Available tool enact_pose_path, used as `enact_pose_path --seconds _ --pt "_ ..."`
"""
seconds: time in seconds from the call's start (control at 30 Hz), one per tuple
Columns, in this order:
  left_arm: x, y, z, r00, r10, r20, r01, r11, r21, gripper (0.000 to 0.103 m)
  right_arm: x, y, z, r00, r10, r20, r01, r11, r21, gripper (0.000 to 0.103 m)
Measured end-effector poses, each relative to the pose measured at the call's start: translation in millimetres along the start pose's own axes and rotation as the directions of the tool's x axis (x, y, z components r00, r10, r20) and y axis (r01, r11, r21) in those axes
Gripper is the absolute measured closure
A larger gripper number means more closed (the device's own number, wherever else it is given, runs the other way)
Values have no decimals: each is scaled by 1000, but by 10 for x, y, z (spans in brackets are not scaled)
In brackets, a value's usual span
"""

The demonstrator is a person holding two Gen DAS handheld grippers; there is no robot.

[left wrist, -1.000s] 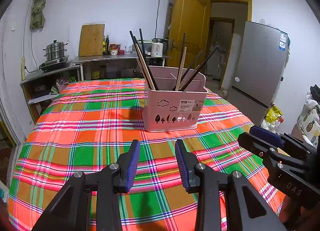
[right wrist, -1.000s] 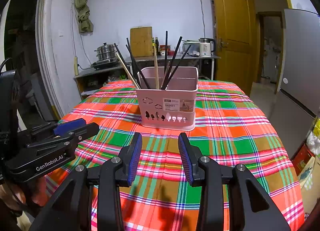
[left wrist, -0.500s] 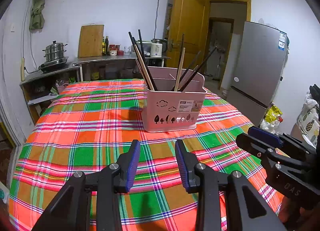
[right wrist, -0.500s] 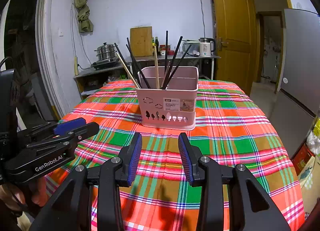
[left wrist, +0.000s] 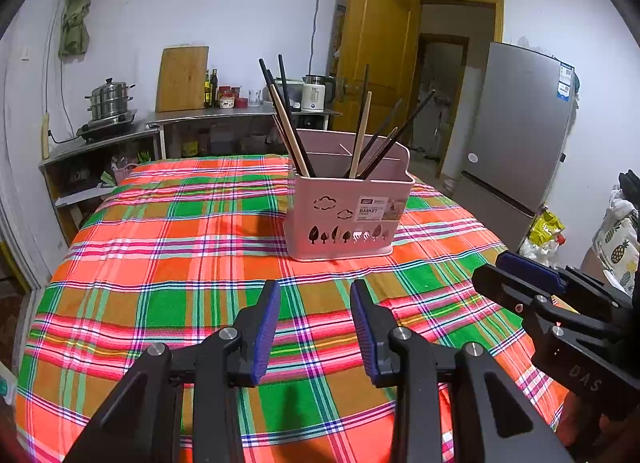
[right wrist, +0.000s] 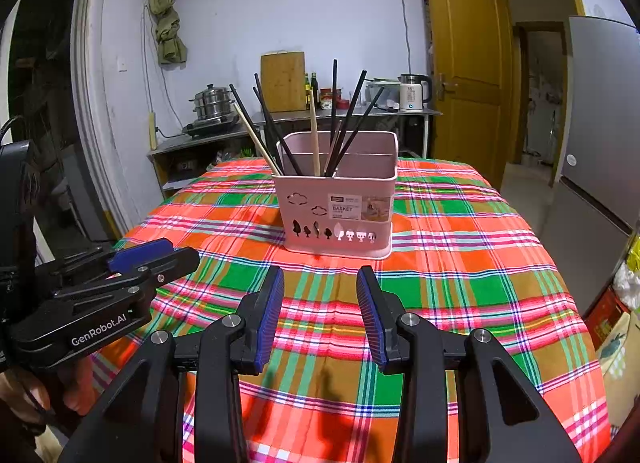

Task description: Organize utensils

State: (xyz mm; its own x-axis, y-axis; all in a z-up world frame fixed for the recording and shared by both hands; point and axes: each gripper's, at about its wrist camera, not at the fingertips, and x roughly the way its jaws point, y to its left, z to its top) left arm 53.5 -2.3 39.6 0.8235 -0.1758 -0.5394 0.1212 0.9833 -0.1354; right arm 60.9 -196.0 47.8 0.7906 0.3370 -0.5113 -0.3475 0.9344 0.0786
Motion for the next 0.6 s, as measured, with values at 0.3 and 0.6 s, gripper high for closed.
enact_pose_path --seconds 0.3,0.6 --pt "4 17 -9 1000 6 -5 -6 1000 -3 67 0 0 2 1000 0 -1 0 1000 1 64" --pt "9 -7 -17 1000 19 -2 -19 1000 11 67 9 14 -6 1000 0 -2 0 1000 1 64"
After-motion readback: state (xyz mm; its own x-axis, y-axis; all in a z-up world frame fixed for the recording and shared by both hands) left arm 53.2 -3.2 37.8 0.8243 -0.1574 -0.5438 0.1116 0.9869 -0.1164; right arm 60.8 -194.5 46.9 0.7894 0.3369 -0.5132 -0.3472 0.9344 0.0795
